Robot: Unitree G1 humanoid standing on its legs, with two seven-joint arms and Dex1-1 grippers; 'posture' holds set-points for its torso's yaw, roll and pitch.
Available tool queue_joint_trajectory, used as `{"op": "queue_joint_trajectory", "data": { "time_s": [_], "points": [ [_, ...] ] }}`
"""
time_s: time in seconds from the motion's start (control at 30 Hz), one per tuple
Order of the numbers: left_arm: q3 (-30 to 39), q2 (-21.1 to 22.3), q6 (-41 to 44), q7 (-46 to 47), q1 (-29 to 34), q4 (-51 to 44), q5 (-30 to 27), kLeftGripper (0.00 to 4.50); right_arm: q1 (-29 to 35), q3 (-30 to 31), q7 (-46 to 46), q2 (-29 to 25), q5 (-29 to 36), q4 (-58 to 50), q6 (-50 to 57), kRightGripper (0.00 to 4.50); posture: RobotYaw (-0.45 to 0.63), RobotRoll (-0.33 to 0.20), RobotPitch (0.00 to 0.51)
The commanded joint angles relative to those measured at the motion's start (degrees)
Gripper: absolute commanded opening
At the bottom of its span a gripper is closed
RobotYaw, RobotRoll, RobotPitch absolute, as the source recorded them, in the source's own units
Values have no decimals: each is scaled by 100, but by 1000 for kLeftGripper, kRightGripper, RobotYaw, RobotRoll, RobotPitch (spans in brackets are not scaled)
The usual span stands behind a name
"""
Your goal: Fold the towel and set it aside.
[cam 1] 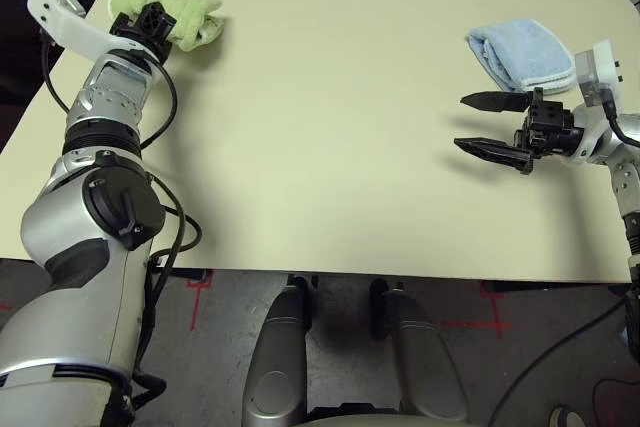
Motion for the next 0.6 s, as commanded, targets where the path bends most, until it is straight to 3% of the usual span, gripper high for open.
{"op": "queue_joint_trajectory", "data": {
  "time_s": [0.03, 0.6],
  "points": [
    [115, -6, -21, 161, 181, 12, -139, 29, -96, -130, -148, 109, 29, 40, -141, 4500, 86, 0, 273],
    [329, 36, 403, 810, 845, -174, -431, 29, -243, -121, -330, 351, 57, 45, -245, 4500, 92, 0, 277]
  ]
}}
